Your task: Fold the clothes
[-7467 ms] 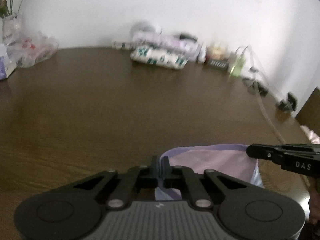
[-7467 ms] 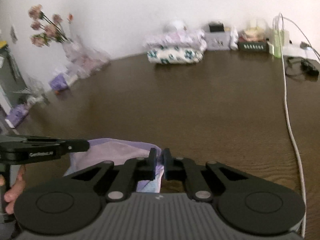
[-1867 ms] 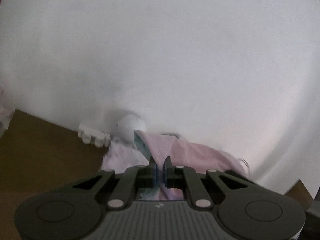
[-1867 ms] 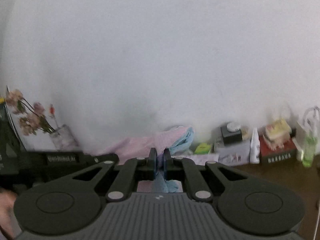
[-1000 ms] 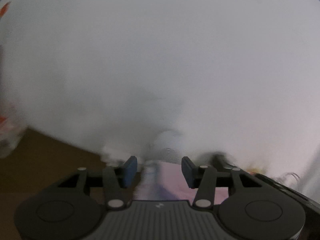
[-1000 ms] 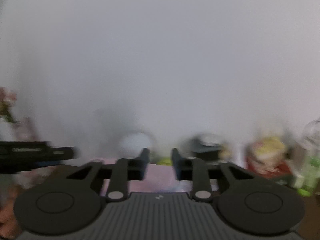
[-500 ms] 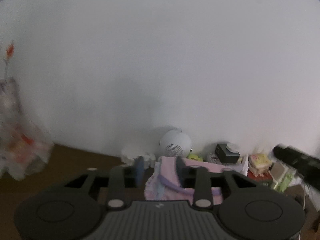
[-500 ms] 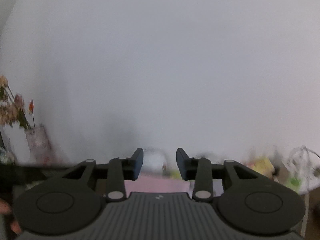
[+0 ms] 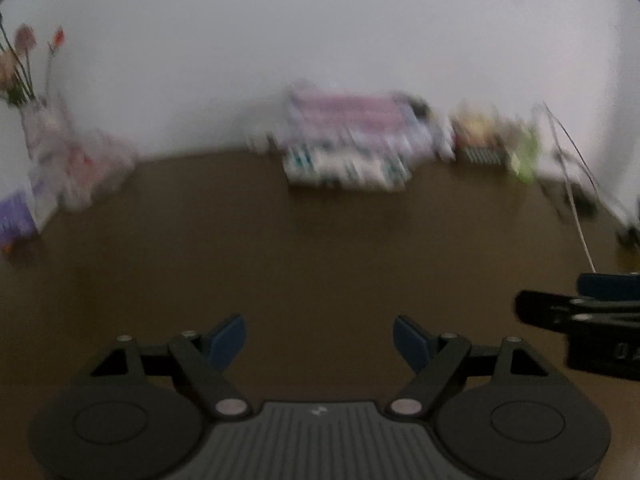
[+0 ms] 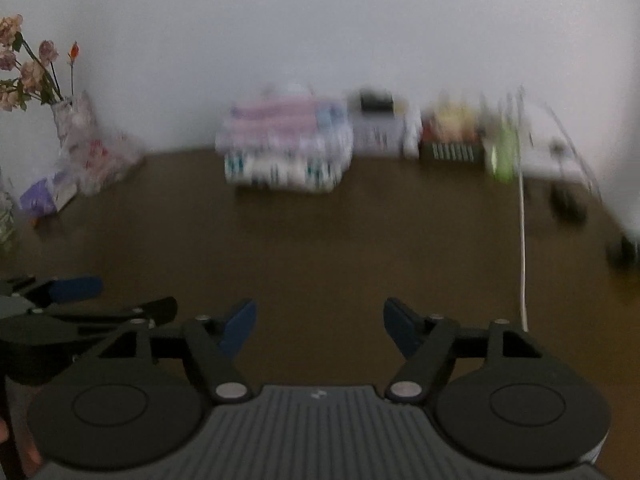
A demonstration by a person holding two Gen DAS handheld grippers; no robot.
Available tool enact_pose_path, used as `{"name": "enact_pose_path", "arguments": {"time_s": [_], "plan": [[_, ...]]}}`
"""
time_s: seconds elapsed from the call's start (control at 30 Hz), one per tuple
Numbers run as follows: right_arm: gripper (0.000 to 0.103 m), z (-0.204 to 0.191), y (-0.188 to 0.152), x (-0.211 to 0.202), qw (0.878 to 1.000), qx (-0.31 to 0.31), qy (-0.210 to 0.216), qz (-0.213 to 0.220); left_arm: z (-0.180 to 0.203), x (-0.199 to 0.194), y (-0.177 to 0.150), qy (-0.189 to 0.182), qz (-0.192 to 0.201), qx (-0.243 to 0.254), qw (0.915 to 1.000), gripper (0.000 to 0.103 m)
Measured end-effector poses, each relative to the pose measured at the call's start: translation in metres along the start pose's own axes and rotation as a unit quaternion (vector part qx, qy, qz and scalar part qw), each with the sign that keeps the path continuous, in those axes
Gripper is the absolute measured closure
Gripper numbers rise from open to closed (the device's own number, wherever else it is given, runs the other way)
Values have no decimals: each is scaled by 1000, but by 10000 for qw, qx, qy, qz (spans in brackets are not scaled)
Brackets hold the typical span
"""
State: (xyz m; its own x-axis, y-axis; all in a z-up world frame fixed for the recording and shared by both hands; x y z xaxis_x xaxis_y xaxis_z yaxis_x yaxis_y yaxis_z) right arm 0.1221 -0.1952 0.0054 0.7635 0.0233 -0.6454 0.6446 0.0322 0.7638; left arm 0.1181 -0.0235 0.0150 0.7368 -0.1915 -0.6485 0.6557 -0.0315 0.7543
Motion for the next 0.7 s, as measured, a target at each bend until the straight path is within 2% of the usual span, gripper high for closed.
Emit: {"name": "enact_pose_path", "arguments": {"time_s": [0.07,0.13,0.17,0.23,0.33,0.4,0.47,0.53,0.7], "plan": [[24,3,-28,-2,9997,-67,-149,-171,7,-2,-20,-47,-194,33,9998,22],[21,6,-50,-12,9994,-94,-243,-228,12,-5,-35,44,-220,-30,9997,21],[17,10,-58,-18,9994,-90,-273,-185,15,-9,-39,66,-157,-52,9998,20],[13,13,-72,-28,9991,-181,-370,-39,18,-14,-45,151,-144,-91,9997,18],[0,23,-77,-37,9982,-114,-585,-12,22,-20,-51,336,-28,-57,9994,12],[0,30,-80,-39,9965,-14,-832,-26,21,-25,-57,451,100,-116,9989,6],[0,34,-82,-40,9955,55,-940,-39,15,-24,-60,387,70,-330,9987,0],[0,36,-83,-40,9954,100,-954,-52,11,-25,-62,334,83,-437,9984,0],[0,36,-82,-38,9954,103,-946,-59,17,-29,-66,247,92,-336,9991,0]]}}
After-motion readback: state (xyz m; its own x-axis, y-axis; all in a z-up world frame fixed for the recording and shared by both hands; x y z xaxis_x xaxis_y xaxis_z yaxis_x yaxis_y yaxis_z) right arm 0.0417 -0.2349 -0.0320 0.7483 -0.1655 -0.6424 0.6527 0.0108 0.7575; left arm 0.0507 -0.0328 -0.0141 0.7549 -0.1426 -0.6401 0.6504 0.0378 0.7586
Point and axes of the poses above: each gripper's, at about its wrist camera, not at the fingertips, and x roughly the way its jaws point, z to its right, y to its top, the point moved 4 cm from there along x, roughly the way its jaws point, and after that the axes turned 12 degrees about -y, right-handed, at the moved point
